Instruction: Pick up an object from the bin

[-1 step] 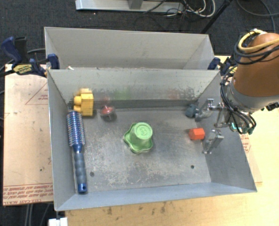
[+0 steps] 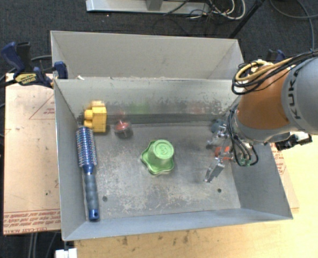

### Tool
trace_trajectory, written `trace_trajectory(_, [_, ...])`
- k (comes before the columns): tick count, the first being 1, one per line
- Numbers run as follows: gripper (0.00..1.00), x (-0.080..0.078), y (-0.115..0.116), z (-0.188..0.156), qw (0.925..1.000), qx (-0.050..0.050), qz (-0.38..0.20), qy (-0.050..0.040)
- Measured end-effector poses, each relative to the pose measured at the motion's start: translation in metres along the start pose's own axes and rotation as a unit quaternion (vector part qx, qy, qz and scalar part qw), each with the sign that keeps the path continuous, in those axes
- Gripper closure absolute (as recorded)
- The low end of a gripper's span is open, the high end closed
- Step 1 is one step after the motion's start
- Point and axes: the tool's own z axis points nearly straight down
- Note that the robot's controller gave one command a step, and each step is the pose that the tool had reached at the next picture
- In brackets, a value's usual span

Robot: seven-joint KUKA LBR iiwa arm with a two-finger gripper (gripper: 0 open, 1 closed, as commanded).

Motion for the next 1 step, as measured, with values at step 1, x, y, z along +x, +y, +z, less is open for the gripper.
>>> trace_trajectory(1, [0.00,-0.0266,0.1064,-0.0185,0.9859,-0.001,-0.167,-0.0051])
